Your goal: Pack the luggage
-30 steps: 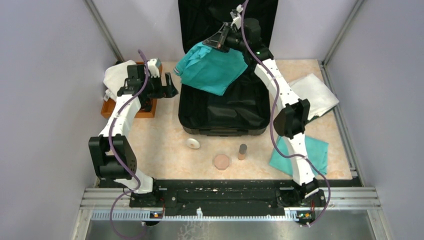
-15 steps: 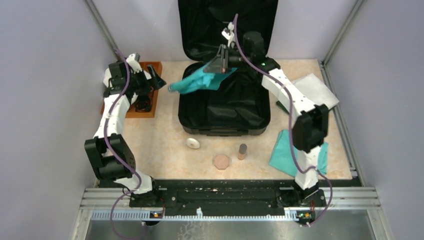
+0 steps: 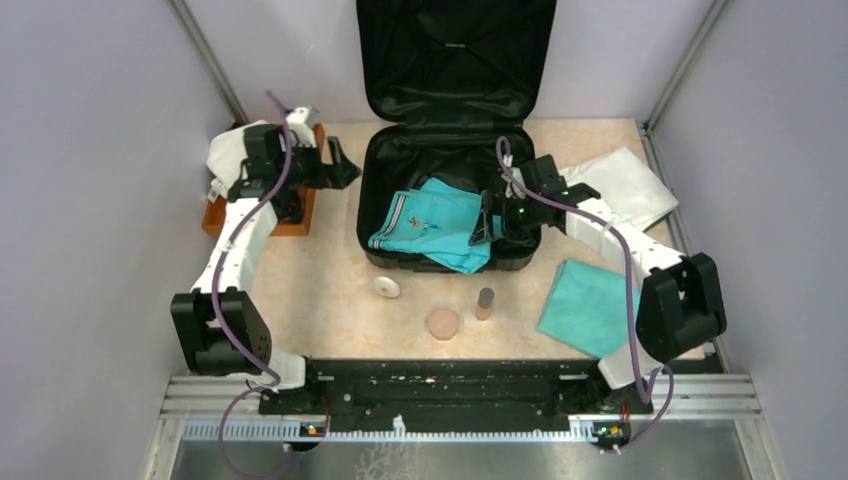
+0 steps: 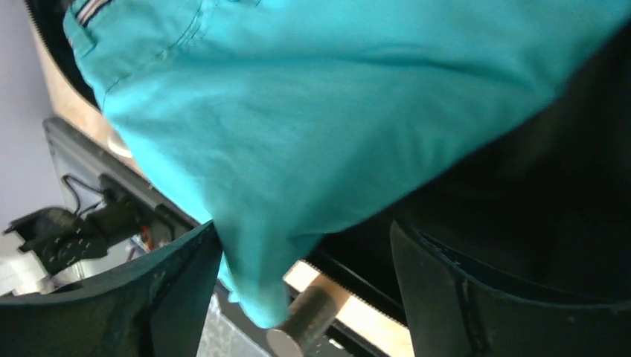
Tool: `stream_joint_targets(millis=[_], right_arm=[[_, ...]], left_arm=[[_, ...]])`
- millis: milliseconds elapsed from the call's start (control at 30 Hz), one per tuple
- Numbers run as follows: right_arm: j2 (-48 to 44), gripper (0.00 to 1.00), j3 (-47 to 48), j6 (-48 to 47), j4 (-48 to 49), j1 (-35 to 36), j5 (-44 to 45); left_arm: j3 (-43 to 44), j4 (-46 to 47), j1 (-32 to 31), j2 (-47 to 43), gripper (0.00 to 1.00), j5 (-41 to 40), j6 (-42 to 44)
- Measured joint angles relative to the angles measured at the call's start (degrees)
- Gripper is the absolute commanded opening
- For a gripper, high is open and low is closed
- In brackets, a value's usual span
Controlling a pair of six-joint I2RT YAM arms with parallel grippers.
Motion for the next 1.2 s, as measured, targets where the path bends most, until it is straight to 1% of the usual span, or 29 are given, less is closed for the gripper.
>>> stream_joint_targets(millis=[67,100,167,300,433,567,733,900,967,1033,1100,1200], right_arm=[[-0.8,0.96,1.3,0.0,-2.4,-1.4,2.2],[-1.2,0.98,2.6,0.1,-3.8,-2.4,3.5],[-2.0,0.99,5.8,0.4,-5.2,-4.5,6.4],[-2.3,0.99,11.4,1.9,-5.3,-7.3,12.8],[0.7,0.99,13.6,4.3,-4.7,-7.3,16.8],[6.1,0.99,13.4,7.1,-4.2,-6.3,20.2],[11.8,0.99,13.4,11.1,-3.4,-3.5,25.4],[16.2,0.99,13.5,15.1,-1.4,-1.9,27.1],[18.0,0.96,13.5,16.2,-0.7,-1.3,28.0],[18.7,0.91,13.5,17.1,0.1,-0.7,28.7],[18.7,0.86,12.9,18.3,1.5,-0.3,29.0],[18.4,0.77,9.6,19.6,6.0,-0.2,29.0]], left_arm=[[0.2,0.0,-3.5,0.7,0.98,0.0,1.3],[0.7,0.0,-5.6,1.6,0.98,0.1,2.0],[2.2,-0.3,-8.5,4.0,0.98,0.1,3.0],[9.3,-1.3,-13.1,12.2,0.98,0.0,5.0],[14.1,-1.4,-15.5,19.4,0.98,-0.5,6.6],[15.9,-1.5,-17.2,24.6,0.98,-1.1,7.8],[18.8,-1.9,-18.9,30.9,0.98,-1.3,9.4],[26.4,-3.1,-20.3,38.3,0.98,-0.7,10.1],[29.4,-3.1,-20.7,41.0,0.98,0.0,10.0],[31.7,-3.4,-20.8,43.0,0.98,0.8,9.8],[34.7,-3.9,-20.9,45.4,0.91,1.5,9.7],[38.8,-4.8,-21.0,48.6,0.77,2.4,9.5]])
